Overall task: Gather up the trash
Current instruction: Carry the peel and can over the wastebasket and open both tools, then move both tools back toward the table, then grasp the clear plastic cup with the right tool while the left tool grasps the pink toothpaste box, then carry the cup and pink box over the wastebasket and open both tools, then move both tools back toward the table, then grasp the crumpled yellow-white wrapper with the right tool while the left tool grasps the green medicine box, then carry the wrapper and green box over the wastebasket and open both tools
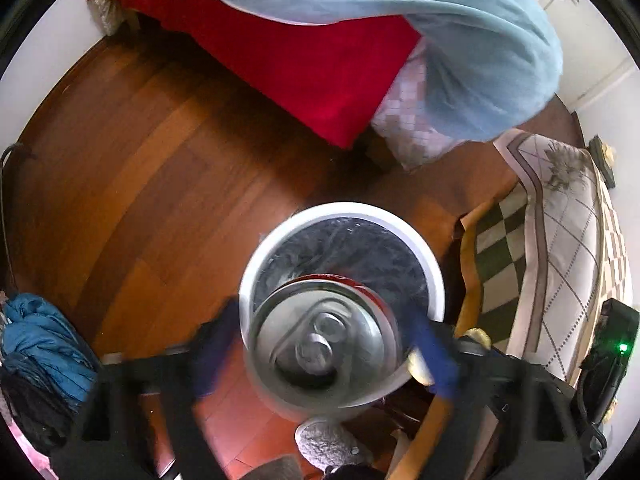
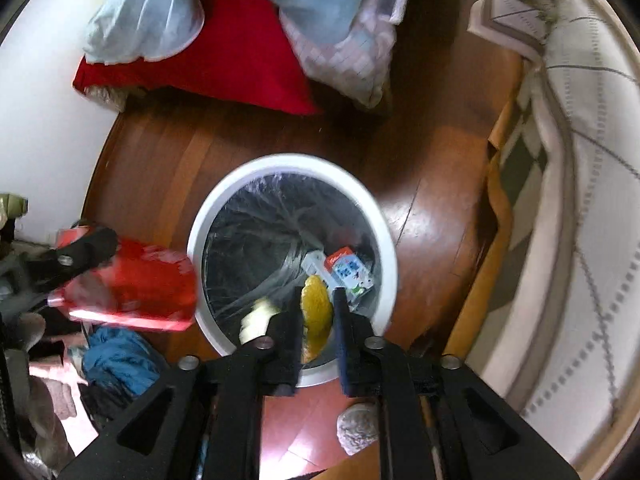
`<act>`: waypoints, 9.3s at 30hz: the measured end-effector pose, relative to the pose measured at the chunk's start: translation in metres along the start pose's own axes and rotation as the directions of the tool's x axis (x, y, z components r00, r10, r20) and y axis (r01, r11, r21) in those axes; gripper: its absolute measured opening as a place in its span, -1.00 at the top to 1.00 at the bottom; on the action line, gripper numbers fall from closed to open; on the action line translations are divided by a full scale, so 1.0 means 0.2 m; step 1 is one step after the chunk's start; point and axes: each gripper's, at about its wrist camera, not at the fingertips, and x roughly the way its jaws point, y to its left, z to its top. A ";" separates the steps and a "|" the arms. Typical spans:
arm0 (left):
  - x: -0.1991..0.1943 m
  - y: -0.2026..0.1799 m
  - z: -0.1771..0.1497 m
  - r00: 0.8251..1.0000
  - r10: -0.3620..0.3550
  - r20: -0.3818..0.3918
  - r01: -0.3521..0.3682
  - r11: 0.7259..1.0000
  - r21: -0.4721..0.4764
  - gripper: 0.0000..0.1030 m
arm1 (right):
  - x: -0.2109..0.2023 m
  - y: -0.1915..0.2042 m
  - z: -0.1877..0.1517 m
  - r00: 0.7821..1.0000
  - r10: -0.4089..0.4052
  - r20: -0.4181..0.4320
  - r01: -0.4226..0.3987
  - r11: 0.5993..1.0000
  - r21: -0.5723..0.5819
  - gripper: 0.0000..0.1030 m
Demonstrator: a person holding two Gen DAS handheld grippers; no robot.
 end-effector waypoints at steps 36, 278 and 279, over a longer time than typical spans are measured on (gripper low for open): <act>-0.98 -0.06 -0.66 0.910 0.242 0.338 -0.262 0.965 0.014 -0.97 | -1.08 0.19 -0.51 0.955 -0.017 0.295 0.080 0.976 -0.202 -0.98; -0.98 -0.75 -0.22 0.927 0.059 0.372 -0.135 0.974 0.182 -0.07 | -1.21 -0.23 -0.04 0.956 0.027 0.292 0.013 0.991 -0.134 0.19; -0.94 -0.67 -0.21 0.933 0.069 0.354 -0.134 0.978 0.162 -0.07 | -1.13 -0.18 -0.03 0.963 0.040 0.268 -0.002 0.990 -0.141 0.19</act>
